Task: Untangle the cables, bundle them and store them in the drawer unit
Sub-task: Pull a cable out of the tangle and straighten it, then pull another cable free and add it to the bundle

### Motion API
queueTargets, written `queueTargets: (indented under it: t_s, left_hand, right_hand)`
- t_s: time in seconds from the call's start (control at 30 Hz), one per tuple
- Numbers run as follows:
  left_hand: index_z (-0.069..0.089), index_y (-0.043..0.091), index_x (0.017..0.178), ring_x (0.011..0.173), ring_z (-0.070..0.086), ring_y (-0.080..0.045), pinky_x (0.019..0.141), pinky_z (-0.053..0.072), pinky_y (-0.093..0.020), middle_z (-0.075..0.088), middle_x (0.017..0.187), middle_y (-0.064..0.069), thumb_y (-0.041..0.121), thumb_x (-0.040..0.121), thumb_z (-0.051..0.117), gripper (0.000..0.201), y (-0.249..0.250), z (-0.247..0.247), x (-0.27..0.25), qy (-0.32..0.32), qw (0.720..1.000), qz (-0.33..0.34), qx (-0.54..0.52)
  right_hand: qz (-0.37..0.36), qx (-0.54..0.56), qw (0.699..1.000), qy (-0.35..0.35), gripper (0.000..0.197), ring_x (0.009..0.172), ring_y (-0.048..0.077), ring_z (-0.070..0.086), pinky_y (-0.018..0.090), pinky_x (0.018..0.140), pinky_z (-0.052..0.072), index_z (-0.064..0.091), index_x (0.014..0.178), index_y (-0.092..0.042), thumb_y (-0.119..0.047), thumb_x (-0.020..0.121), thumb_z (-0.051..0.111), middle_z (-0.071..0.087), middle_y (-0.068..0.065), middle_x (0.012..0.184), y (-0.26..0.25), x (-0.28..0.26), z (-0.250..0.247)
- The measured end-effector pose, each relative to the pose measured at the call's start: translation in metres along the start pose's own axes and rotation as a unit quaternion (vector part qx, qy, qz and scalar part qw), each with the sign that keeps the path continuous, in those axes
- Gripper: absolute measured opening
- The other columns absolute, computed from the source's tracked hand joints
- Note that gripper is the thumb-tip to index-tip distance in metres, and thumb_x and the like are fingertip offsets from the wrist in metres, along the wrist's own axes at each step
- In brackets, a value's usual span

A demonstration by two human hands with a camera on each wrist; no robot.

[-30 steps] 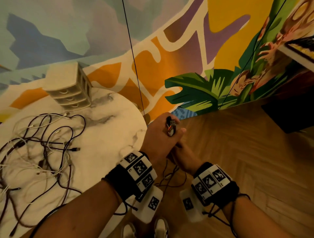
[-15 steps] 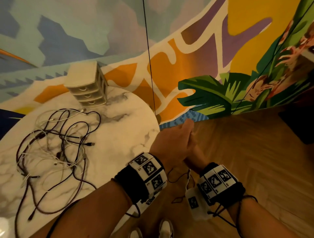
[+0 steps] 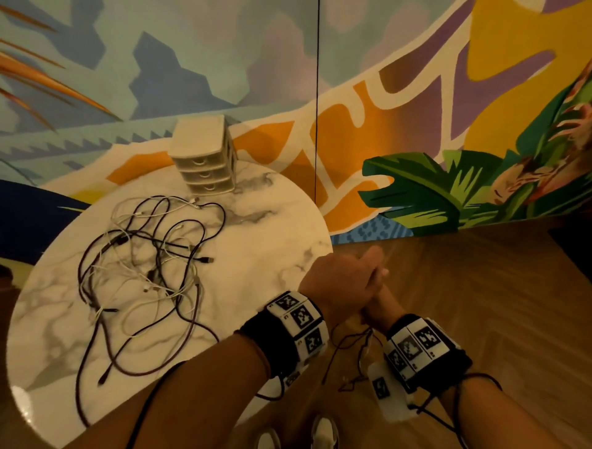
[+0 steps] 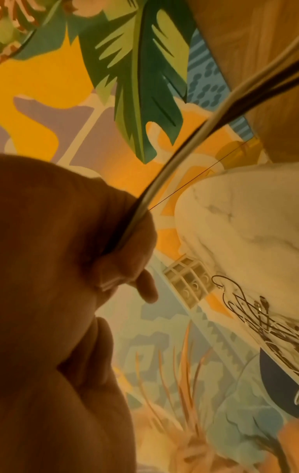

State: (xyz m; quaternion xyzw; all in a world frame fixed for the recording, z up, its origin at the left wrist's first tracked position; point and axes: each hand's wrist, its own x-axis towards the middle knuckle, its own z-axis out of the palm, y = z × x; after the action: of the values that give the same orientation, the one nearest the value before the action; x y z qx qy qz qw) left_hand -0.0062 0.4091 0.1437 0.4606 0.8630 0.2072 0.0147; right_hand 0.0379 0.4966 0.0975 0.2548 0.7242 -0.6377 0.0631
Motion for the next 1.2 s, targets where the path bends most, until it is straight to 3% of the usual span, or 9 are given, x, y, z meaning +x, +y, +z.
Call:
queueTargets:
  t_s: [0.1, 0.2, 0.33, 0.43, 0.57, 0.8, 0.97, 1.1, 1.2]
  left_hand:
    - [0.041, 0.023, 0.124, 0.067, 0.052, -0.014, 0.061, 0.034, -0.028, 0.06, 0.082, 0.005, 0.049, 0.096, 0.035, 0.039, -0.018, -0.017, -0.023, -0.032, 0.991, -0.059, -0.115]
    - [0.047, 0.024, 0.114, 0.073, 0.057, -0.019, 0.063, 0.041, -0.032, 0.061, 0.08, 0.002, 0.051, 0.095, 0.036, 0.035, -0.065, -0.014, -0.053, -0.059, 0.981, -0.147, -0.109]
    - [0.055, 0.02, 0.099, 0.094, 0.057, -0.026, 0.076, 0.044, -0.031, 0.061, 0.106, -0.008, 0.046, 0.094, 0.042, 0.029, -0.15, 0.0, -0.123, -0.281, 0.932, -0.226, 0.02]
    - [0.056, 0.018, 0.115, 0.11, 0.054, -0.026, 0.092, 0.045, -0.033, 0.057, 0.123, -0.008, 0.044, 0.093, 0.045, 0.035, -0.188, 0.006, -0.179, -0.411, 0.874, -0.236, 0.108]
    - [0.037, 0.018, 0.138, 0.126, 0.043, -0.025, 0.103, 0.036, -0.033, 0.044, 0.139, -0.006, 0.059, 0.088, 0.045, 0.064, -0.203, 0.016, -0.231, -0.472, 0.836, -0.235, 0.153]
    - [0.049, 0.019, 0.125, 0.108, 0.055, -0.029, 0.084, 0.043, -0.034, 0.056, 0.122, -0.009, 0.037, 0.091, 0.046, 0.039, -0.179, 0.029, -0.255, -0.402, 0.888, -0.186, 0.119]
    - [0.05, 0.018, 0.11, 0.095, 0.056, -0.025, 0.071, 0.042, -0.036, 0.058, 0.106, -0.004, 0.034, 0.092, 0.037, 0.027, -0.137, -0.026, -0.211, -0.153, 0.979, -0.097, 0.097]
    - [0.053, 0.016, 0.112, 0.085, 0.058, -0.025, 0.065, 0.042, -0.036, 0.061, 0.102, -0.004, 0.031, 0.093, 0.037, 0.03, -0.115, -0.053, -0.202, -0.112, 0.99, -0.007, 0.09]
    - [0.054, 0.013, 0.102, 0.083, 0.056, -0.026, 0.062, 0.037, -0.035, 0.059, 0.096, -0.006, 0.03, 0.092, 0.038, 0.025, -0.116, -0.051, -0.21, -0.123, 0.988, 0.006, 0.094]
  right_hand:
    - [-0.011, 0.008, 1.0, 0.014, 0.037, 0.044, 0.008, 0.041, 0.02, 0.043, 0.032, 0.046, 0.064, -0.016, -0.008, 0.098, 0.036, 0.043, 0.001, 0.061, 0.0, 0.0, 0.016]
    - [-0.007, -0.016, 1.0, 0.026, 0.053, 0.035, 0.011, 0.031, 0.023, 0.039, 0.027, 0.056, 0.061, -0.007, -0.027, 0.102, 0.03, 0.038, 0.0, 0.046, 0.002, 0.002, 0.03]
    - [0.015, 0.037, 0.999, 0.005, 0.053, 0.033, 0.012, 0.025, 0.023, 0.038, 0.026, 0.057, 0.066, -0.006, -0.029, 0.103, 0.027, 0.033, -0.003, 0.04, 0.008, -0.007, 0.048]
    - [0.015, 0.057, 0.998, -0.003, 0.05, 0.036, 0.015, 0.025, 0.023, 0.037, 0.027, 0.057, 0.069, -0.004, -0.025, 0.103, 0.027, 0.035, 0.0, 0.041, 0.014, -0.011, 0.067]
    - [0.029, 0.069, 0.997, 0.007, 0.05, 0.033, 0.015, 0.025, 0.022, 0.038, 0.026, 0.057, 0.069, -0.003, -0.026, 0.103, 0.028, 0.035, 0.001, 0.041, 0.022, -0.013, 0.089]
    - [0.05, 0.045, 0.998, -0.006, 0.048, 0.035, 0.015, 0.026, 0.021, 0.038, 0.025, 0.055, 0.066, -0.007, -0.026, 0.102, 0.03, 0.038, 0.001, 0.043, 0.032, -0.032, 0.127]
    - [0.066, 0.033, 0.996, -0.047, 0.049, 0.034, 0.012, 0.03, 0.02, 0.037, 0.026, 0.065, 0.08, -0.009, -0.034, 0.102, 0.03, 0.053, 0.007, 0.06, 0.028, -0.041, 0.154]
    - [0.109, 0.19, 0.97, -0.11, 0.046, 0.038, 0.01, 0.025, 0.018, 0.041, 0.018, 0.067, 0.088, -0.009, -0.043, 0.098, 0.037, 0.049, 0.004, 0.063, 0.012, -0.034, 0.169]
    - [0.135, 0.196, 0.959, -0.154, 0.04, 0.037, 0.008, 0.024, 0.019, 0.041, 0.015, 0.061, 0.102, -0.006, -0.039, 0.098, 0.038, 0.038, -0.001, 0.057, 0.006, -0.025, 0.169]
